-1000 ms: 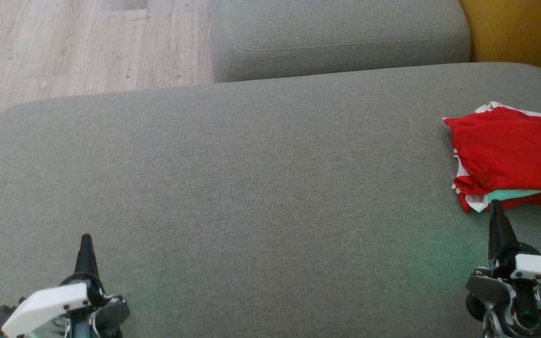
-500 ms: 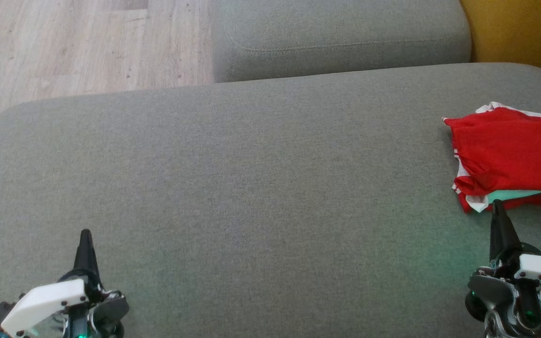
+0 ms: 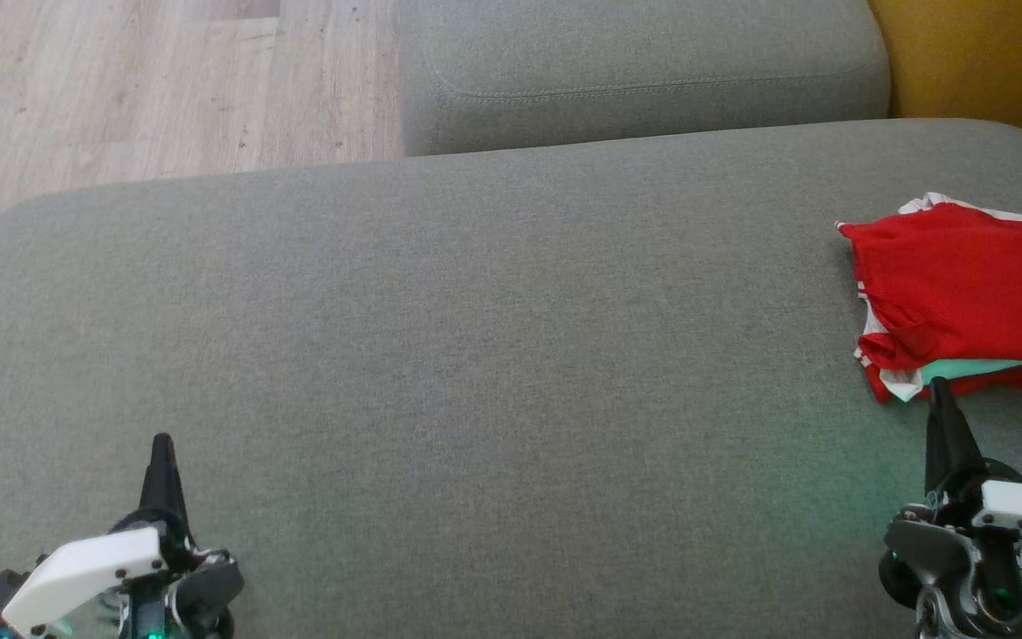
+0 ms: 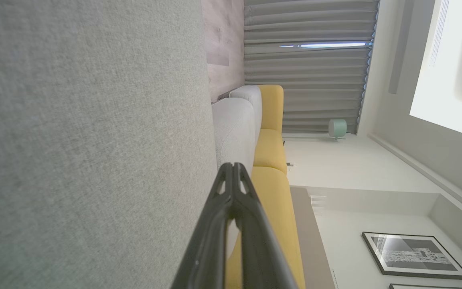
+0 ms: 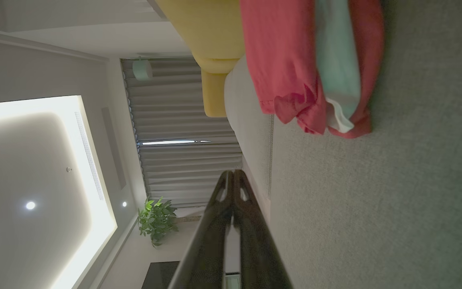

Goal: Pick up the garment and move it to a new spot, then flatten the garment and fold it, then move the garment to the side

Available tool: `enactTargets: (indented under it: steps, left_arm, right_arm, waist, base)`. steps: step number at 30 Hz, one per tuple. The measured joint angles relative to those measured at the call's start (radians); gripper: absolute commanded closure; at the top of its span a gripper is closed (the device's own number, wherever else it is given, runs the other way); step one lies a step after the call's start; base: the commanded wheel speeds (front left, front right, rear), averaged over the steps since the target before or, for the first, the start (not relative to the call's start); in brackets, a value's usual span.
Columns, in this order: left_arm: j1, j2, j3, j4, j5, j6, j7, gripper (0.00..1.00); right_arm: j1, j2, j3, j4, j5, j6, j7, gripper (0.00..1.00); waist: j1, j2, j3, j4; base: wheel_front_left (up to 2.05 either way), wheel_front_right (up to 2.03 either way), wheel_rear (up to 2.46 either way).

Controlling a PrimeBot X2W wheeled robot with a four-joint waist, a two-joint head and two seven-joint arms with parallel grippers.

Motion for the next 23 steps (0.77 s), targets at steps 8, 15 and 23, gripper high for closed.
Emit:
enactTargets:
  steps: [8, 15, 23]
  left_arm:
    - [0.0, 0.0, 0.001, 0.0, 0.0, 0.0, 0.0, 1.0]
    - [0.0, -0.001, 0.001, 0.0, 0.0, 0.0, 0.0, 1.0]
    - [0.0, -0.001, 0.002, 0.0, 0.0, 0.0, 0.0, 1.0]
  right_arm:
    - [0.0, 0.0, -0.003, 0.0, 0.0, 0.0, 0.001, 1.0]
    - [0.0, 0.001, -0.005, 0.0, 0.0, 0.0, 0.001, 1.0]
    - [0.0, 0.001, -0.007, 0.0, 0.0, 0.0, 0.001, 1.0]
  waist:
    - [0.0, 0.0, 0.0, 0.0]
    - [0.0, 0.0, 0.0, 0.0]
    - [0.0, 0.0, 0.0, 0.0]
  base:
    - [0.0, 0.0, 0.0]
    - [0.0, 0.0, 0.0]
    - [0.0, 0.0, 0.0]
